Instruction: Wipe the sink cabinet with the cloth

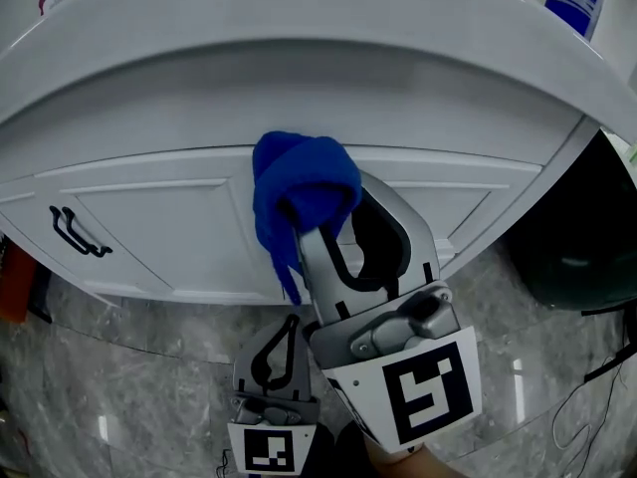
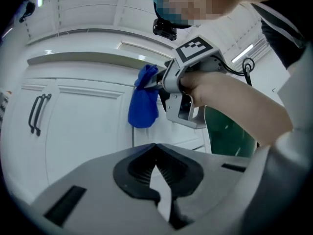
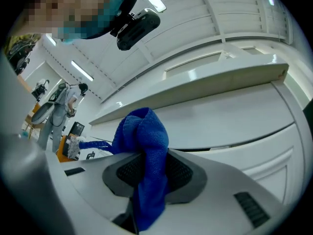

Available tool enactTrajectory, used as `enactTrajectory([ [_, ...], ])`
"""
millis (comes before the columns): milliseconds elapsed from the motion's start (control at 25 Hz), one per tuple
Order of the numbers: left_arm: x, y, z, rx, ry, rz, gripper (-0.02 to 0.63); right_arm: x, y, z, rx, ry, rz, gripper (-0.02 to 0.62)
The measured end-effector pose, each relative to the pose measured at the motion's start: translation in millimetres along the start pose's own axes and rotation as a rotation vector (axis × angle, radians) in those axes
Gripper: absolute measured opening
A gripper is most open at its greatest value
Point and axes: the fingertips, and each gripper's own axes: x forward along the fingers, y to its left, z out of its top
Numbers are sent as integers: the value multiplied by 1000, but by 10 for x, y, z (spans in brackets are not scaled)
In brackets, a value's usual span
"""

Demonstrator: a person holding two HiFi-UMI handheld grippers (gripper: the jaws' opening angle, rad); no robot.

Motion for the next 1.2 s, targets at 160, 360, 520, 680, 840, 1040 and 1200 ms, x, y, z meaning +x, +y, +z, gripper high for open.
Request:
enactTrajectory([
  [160,-8,-151,-49,-9,3,-34,0,0,8,13,-59,-6,17,115],
  [360,-24,-260,-46,-11,5,-69,0,-8,5,-3,-57,-13,14,117],
  [520,-55,-259,-21,-32,1,-69,0,-8,11,2,-57,-19,11,117],
  [680,-45,-267,-16,-36,-7,-65,0,-8,14,6,-60,-22,21,116],
  [840,-14,-276,-64,-37,2,-67,0,-8,9,0,-62,-23,26,116],
  [1040,-8,-253,-105,-41,11,-72,0,-14,1,-9,-61,-19,19,117],
  [1200,12,-239,-137,-52,2,-87,0,-13,-5,-21,-63,-22,18,117],
])
